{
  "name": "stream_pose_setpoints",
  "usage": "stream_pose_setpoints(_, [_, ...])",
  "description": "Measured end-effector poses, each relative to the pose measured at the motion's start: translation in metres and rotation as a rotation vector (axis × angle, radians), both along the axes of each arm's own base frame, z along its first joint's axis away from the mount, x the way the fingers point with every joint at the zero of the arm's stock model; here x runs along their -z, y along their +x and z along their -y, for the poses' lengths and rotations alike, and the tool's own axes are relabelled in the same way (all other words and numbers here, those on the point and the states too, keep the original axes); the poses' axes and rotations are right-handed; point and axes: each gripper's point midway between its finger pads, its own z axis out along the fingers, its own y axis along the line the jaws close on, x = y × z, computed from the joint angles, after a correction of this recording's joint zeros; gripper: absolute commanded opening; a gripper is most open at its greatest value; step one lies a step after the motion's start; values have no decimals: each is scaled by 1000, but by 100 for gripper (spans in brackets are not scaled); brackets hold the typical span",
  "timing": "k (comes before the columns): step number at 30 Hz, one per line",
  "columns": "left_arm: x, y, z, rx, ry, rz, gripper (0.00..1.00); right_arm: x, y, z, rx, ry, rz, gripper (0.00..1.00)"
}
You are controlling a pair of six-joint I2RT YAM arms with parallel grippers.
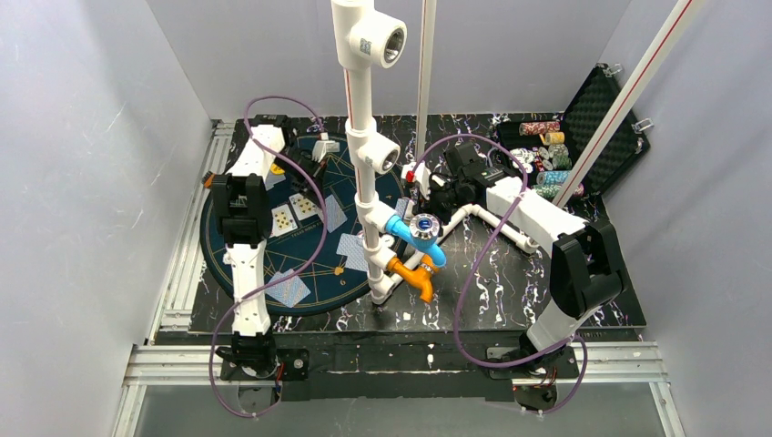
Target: Distribute texas hold em gaming equipment
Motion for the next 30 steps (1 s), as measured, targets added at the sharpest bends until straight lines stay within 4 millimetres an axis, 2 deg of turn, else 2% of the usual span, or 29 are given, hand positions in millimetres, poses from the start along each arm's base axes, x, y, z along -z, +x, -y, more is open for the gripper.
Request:
stream_pose_setpoints(8, [16, 31, -6, 43, 106, 118, 1, 0, 0, 0, 3, -2, -1, 1])
stream_pose_setpoints(12, [32, 44, -11, 77, 172, 166, 21, 1, 0, 0, 3, -2, -2, 1])
stream_pose_setpoints(17, [45, 61, -18, 86, 236, 229, 57, 4, 0, 0, 3, -8, -12, 1])
stream_pose_setpoints(21, [48, 77, -21, 64, 262, 289, 69, 7, 0, 0, 4, -13, -17, 1])
stream_pose_setpoints(22, [48, 79, -21, 50, 263, 293, 90, 7, 0, 1, 4, -13, -17, 1])
stream_pose_setpoints(24, [34, 77, -11, -35, 188, 284, 92, 7, 1, 1, 5, -13, -16, 1])
stream_pose_setpoints(25, [26, 68, 0, -85, 111, 260, 93, 7, 1, 0, 5, -13, -15, 1])
stream_pose_setpoints(26, [13, 47, 13, -143, 24, 191, 93, 7, 1, 0, 4, -12, -15, 1])
stream_pose_setpoints(27, [3, 34, 20, -187, -32, 148, 93, 7, 1, 0, 5, -11, -15, 1])
stream_pose_setpoints(30, [-39, 6, 51, -322, -229, 61, 93, 6, -1, -2, -3, -8, -13, 1])
